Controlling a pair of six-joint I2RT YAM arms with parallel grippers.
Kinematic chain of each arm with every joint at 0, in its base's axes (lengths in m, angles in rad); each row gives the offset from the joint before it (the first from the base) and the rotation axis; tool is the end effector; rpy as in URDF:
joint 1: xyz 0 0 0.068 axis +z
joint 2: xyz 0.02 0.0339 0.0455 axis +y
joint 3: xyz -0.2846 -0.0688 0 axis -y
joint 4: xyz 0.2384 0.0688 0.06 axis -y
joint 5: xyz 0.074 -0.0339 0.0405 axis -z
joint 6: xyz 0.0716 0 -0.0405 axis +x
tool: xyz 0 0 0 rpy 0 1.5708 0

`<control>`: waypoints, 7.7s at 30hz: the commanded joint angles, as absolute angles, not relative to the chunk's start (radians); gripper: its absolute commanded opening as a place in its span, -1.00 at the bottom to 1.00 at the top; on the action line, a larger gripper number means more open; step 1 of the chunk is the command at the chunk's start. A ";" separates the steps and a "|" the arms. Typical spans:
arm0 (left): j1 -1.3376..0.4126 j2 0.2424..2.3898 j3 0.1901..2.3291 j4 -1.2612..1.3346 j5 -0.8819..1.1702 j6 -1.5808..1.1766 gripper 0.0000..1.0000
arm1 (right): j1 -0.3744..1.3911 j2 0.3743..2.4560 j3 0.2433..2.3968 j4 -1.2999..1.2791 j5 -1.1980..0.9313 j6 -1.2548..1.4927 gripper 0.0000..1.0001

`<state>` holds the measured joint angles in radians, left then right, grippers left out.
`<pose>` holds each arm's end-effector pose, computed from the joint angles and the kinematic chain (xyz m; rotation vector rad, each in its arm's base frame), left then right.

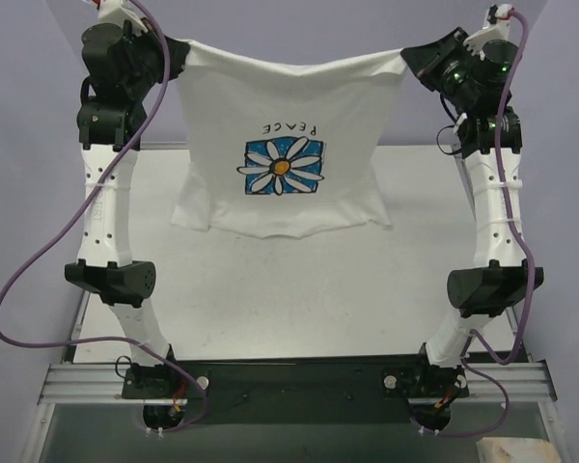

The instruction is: Pin the brooch onto the clothing

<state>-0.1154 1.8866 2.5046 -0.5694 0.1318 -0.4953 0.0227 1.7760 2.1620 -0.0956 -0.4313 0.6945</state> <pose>0.4089 -0.0569 0.5781 -0.1869 1.5402 -0.5859 0.4087 0.0392 0.5773 0.0678 1.3591 0.8830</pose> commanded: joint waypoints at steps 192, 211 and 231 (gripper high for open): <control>-0.569 1.842 1.164 -0.310 0.126 -0.773 0.89 | 0.078 1.675 1.220 -0.184 0.141 0.571 -1.00; -0.565 1.802 1.164 -0.314 0.104 -0.746 0.89 | 0.035 1.471 0.965 -0.081 0.075 0.558 0.41; -0.371 1.953 1.549 -0.362 0.169 -0.591 0.51 | 0.087 2.140 1.632 -0.282 -0.074 0.477 -1.00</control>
